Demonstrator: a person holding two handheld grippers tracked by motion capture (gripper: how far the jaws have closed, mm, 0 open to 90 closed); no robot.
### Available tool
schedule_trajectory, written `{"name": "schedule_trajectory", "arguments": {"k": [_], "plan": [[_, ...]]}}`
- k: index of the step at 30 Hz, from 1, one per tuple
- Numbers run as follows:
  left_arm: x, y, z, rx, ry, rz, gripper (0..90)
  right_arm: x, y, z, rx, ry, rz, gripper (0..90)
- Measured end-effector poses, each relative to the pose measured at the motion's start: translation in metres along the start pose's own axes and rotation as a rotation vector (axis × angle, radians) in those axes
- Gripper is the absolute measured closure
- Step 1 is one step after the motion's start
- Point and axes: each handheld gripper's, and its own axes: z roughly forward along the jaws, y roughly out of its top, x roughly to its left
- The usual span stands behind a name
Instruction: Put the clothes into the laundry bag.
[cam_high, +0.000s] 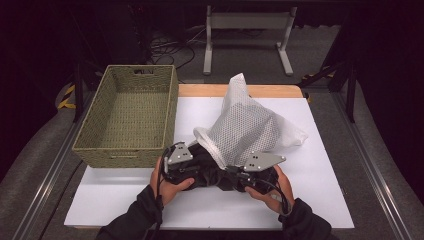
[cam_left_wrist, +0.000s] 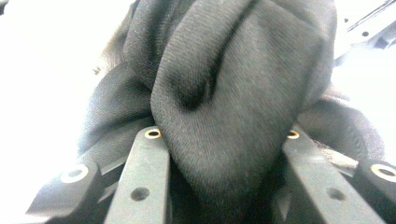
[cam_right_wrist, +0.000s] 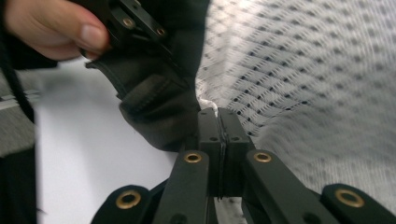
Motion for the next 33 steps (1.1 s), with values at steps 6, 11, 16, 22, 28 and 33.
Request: {"name": "schedule_trajectory", "arguments": {"k": [6,11,16,22,28,33], "plan": [[-0.021,0.023,-0.018,-0.095,-0.087,-0.003,70.2,0.020,0.032,-0.024,-0.096,0.011,-0.066,89.9],[-0.035,0.040,0.018,-0.096,-0.112,0.018,70.0,0.024,0.040,-0.040,-0.129,0.005,-0.080,89.9],[-0.023,0.043,0.059,-0.087,-0.040,-0.047,69.5,0.023,0.034,-0.049,-0.144,0.030,-0.069,90.0],[0.008,0.038,0.084,-0.157,0.038,-0.189,68.3,0.023,0.015,-0.048,-0.084,0.040,-0.054,90.0],[0.022,0.028,0.082,-0.161,0.010,-0.217,62.3,-0.002,-0.014,-0.044,-0.055,-0.029,0.030,90.0],[0.015,0.024,0.066,-0.105,0.006,-0.109,44.8,-0.010,-0.024,-0.039,-0.033,-0.081,0.041,90.0]]}}
